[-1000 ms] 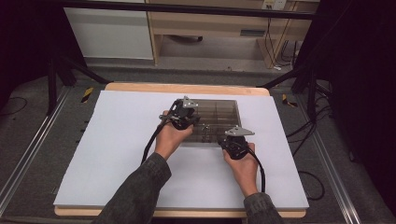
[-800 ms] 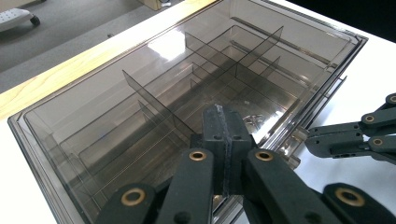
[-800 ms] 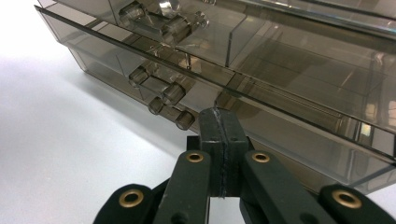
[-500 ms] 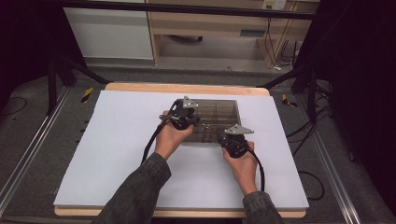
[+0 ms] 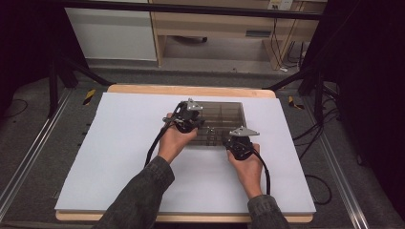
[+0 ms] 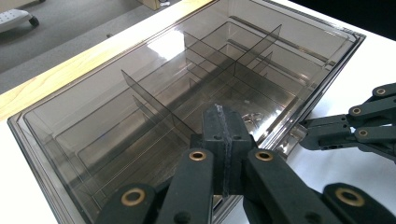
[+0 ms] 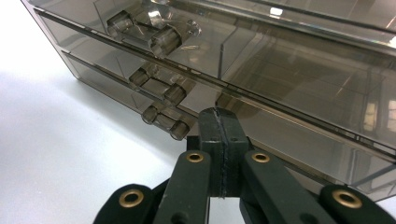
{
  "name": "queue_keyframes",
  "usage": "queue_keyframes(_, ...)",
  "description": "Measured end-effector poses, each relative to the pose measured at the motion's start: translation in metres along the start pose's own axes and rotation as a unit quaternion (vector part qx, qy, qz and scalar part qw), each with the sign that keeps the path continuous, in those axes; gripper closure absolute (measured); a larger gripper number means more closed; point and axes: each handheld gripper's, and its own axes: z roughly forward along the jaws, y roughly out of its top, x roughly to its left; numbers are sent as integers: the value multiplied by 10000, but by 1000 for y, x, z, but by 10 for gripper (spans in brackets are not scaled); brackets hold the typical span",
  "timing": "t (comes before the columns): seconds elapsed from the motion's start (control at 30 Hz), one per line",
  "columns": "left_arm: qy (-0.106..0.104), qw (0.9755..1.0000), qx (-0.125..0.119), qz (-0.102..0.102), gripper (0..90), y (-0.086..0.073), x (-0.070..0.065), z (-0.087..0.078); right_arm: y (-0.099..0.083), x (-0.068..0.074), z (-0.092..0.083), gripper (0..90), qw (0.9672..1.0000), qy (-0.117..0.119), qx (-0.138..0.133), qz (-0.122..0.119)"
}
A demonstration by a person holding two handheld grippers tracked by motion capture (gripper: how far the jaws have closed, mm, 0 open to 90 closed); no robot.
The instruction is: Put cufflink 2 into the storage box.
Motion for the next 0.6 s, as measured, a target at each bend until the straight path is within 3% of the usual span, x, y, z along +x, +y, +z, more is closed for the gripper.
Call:
queue_keyframes(0.27, 28, 10000, -21, 41, 900, 1, 1, -3, 0, 2, -2, 900, 10000, 4, 6, -61)
queue_keyframes(0.6, 83, 9997, -181, 119, 900, -3, 6, -31, -1, 5, -20, 900, 9999, 59, -37, -158)
